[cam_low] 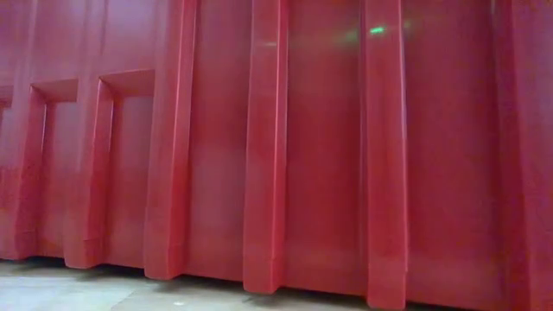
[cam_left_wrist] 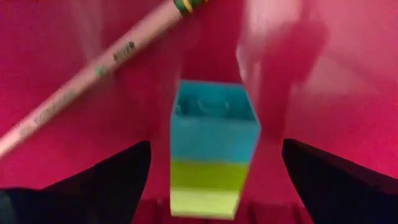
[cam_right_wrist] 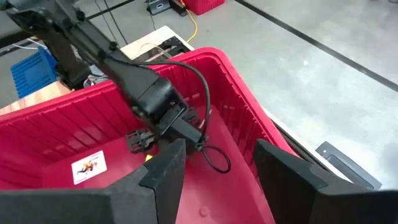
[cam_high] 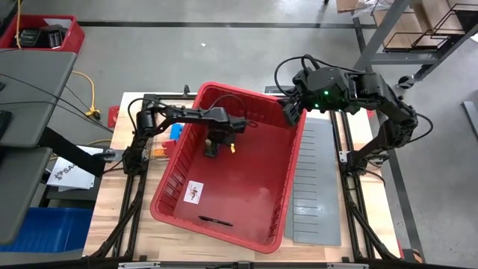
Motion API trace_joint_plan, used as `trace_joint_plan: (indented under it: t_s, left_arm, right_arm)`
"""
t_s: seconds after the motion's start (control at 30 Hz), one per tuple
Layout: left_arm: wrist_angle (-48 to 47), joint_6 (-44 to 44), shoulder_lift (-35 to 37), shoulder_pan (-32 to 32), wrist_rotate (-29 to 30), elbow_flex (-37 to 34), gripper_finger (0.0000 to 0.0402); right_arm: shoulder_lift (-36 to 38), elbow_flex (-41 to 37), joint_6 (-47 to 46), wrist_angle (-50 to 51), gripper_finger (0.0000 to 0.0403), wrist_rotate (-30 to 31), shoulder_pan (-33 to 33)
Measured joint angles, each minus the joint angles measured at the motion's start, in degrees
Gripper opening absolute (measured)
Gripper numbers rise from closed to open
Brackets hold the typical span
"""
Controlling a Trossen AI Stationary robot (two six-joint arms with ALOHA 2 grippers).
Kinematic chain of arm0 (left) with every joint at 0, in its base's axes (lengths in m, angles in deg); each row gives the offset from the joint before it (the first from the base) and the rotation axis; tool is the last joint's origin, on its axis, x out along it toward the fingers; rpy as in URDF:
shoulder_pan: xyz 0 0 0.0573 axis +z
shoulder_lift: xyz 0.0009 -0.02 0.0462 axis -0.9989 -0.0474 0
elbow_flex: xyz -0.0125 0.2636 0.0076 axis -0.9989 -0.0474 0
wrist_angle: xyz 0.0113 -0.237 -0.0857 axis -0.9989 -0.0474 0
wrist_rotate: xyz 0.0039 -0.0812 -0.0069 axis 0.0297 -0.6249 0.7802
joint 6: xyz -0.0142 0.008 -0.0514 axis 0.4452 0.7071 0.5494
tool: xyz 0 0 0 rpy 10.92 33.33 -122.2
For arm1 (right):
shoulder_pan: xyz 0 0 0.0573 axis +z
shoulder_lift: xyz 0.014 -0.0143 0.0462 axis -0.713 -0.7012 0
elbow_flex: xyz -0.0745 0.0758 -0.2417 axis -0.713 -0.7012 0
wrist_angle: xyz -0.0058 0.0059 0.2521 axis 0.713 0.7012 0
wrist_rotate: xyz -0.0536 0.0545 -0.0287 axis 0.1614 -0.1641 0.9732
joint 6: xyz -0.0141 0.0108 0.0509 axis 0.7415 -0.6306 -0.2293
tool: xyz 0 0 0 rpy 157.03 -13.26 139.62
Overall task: Sort blocks
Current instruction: Remove the green block from the bin
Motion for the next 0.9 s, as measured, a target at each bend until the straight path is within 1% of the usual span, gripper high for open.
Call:
trace_joint_plan:
  t_s: [0.1, 0.17, 0.27, 0.37, 0.47, 0.5, 0.53, 0.63, 0.73, 0.8, 0.9]
  left_arm:
    - [4.02, 0.18, 0.01, -0.43, 0.10, -1.57, 0.0356]
    - [4.24, 1.73, 0.19, -0.69, 0.61, -2.24, 0.0351]
    - [3.35, 5.99, 0.25, -1.61, 0.86, -2.78, 0.0318]
    - [2.05, 9.65, 0.42, -3.03, 0.96, -2.67, 0.0247]
    - [2.00, 11.13, 1.70, -4.54, 0.15, -2.19, 0.0146]
    - [1.95, 11.67, 2.45, -4.97, -0.11, -1.78, 0.0124]
    - [1.30, 12.21, 3.41, -5.37, -0.66, -1.30, 0.0129]
    - [-1.17, 15.60, 7.07, -6.20, -3.86, 0.30, 0.0130]
    - [-2.80, 19.92, 13.59, -7.39, -5.75, 1.69, 0.0130]
    - [-3.07, 24.04, 20.00, -8.37, -5.44, 1.93, 0.0130]
    - [-2.94, 31.90, 30.30, -9.94, -2.13, 0.95, 0.0130]
  right_arm:
    - [0.00, 0.00, -0.02, -0.02, 0.0186, 0.23, 0.00]
    - [0.00, 0.00, -0.44, 0.00, 0.0186, 0.23, 0.00]
    - [0.00, 0.00, -0.62, 0.02, 0.0186, 0.23, 0.00]
    - [0.00, 0.00, -1.32, -0.02, 0.0186, 0.26, 0.00]
    - [0.00, 0.00, -1.59, -0.04, 0.0186, 0.43, 0.00]
    - [0.00, 0.00, -2.06, -0.02, 0.0186, 0.43, 0.00]
    - [0.00, 0.00, -2.26, -0.02, 0.0186, 0.45, 0.00]
    - [0.00, 0.00, -3.56, -0.02, 0.0186, 0.49, 0.00]
    - [0.00, 0.00, -3.69, -0.06, 0.0186, 0.51, 0.00]
    - [0.00, 0.00, -4.53, -0.09, 0.0186, 0.53, 0.00]
    - [0.00, 0.00, -4.96, -0.53, 0.0186, 0.55, 0.00]
